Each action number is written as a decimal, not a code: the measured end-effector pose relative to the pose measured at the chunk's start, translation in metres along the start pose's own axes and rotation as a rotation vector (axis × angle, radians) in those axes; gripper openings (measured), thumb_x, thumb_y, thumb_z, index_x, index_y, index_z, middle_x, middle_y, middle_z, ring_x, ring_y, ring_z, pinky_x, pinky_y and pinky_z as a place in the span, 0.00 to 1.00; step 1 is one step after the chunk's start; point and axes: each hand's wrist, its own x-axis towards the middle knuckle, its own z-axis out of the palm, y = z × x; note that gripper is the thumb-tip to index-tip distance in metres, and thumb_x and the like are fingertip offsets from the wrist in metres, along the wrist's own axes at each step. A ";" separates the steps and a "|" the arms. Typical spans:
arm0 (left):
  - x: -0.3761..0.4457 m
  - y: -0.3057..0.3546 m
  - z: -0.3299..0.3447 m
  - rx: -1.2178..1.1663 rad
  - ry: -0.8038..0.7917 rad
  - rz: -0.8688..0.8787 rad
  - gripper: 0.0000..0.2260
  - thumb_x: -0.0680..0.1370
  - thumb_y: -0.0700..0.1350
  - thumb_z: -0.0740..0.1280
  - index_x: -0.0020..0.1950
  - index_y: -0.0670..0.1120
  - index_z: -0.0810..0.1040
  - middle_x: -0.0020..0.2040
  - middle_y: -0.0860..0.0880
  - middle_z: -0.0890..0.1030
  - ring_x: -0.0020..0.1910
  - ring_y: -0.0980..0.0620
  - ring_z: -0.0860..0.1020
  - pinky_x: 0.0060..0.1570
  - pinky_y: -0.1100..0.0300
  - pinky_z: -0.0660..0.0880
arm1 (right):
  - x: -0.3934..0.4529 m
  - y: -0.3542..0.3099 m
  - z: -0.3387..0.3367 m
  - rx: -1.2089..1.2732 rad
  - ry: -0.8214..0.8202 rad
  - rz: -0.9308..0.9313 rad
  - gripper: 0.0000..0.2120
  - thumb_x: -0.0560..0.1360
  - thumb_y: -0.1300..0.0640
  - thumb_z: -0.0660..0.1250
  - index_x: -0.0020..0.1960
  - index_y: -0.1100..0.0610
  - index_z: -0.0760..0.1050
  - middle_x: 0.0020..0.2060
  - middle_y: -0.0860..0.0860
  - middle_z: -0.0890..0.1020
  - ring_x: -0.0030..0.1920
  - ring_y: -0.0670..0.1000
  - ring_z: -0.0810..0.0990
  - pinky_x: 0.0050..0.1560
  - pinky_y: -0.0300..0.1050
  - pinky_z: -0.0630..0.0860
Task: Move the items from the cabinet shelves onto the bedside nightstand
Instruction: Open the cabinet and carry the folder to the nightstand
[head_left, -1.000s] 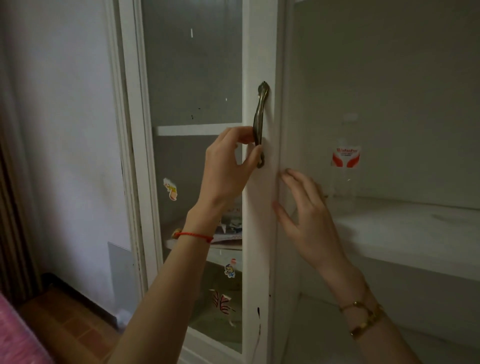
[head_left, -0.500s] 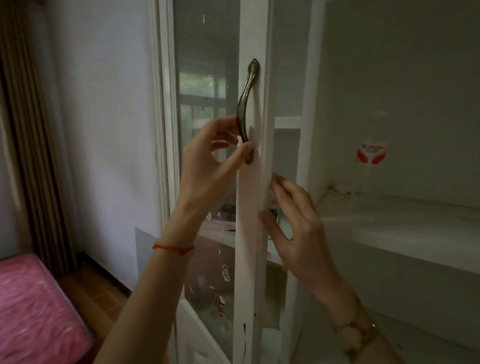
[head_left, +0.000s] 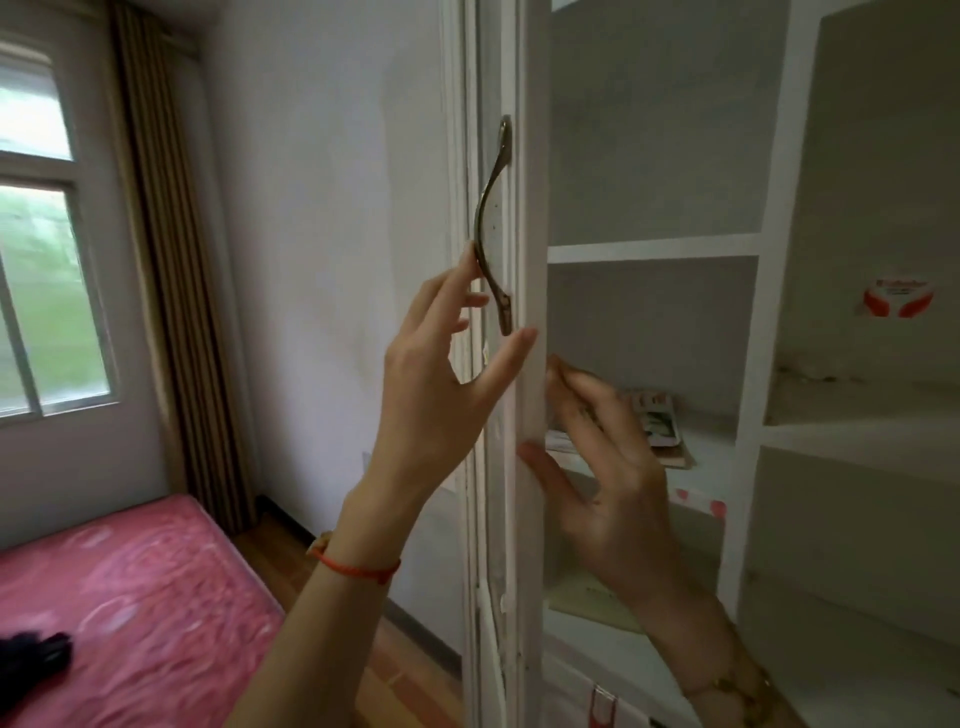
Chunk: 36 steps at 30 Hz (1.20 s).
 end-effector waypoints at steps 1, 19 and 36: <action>-0.001 -0.004 -0.010 0.010 -0.008 -0.004 0.30 0.77 0.45 0.71 0.75 0.38 0.65 0.64 0.44 0.77 0.59 0.51 0.78 0.58 0.54 0.78 | 0.001 -0.008 0.009 0.003 -0.012 -0.001 0.26 0.78 0.51 0.65 0.73 0.58 0.66 0.69 0.54 0.73 0.70 0.51 0.71 0.68 0.49 0.72; -0.020 -0.078 -0.126 0.260 -0.073 -0.032 0.25 0.79 0.46 0.69 0.74 0.43 0.69 0.67 0.49 0.77 0.62 0.55 0.76 0.64 0.65 0.72 | 0.027 -0.064 0.133 0.115 -0.205 -0.055 0.35 0.77 0.47 0.68 0.78 0.50 0.56 0.75 0.43 0.62 0.74 0.41 0.60 0.72 0.30 0.57; -0.019 -0.156 -0.162 0.429 0.054 -0.067 0.23 0.77 0.40 0.71 0.72 0.42 0.72 0.61 0.54 0.77 0.57 0.58 0.77 0.61 0.65 0.74 | 0.046 -0.082 0.227 0.123 -0.184 -0.076 0.34 0.74 0.53 0.73 0.75 0.60 0.63 0.71 0.55 0.69 0.72 0.52 0.67 0.72 0.46 0.66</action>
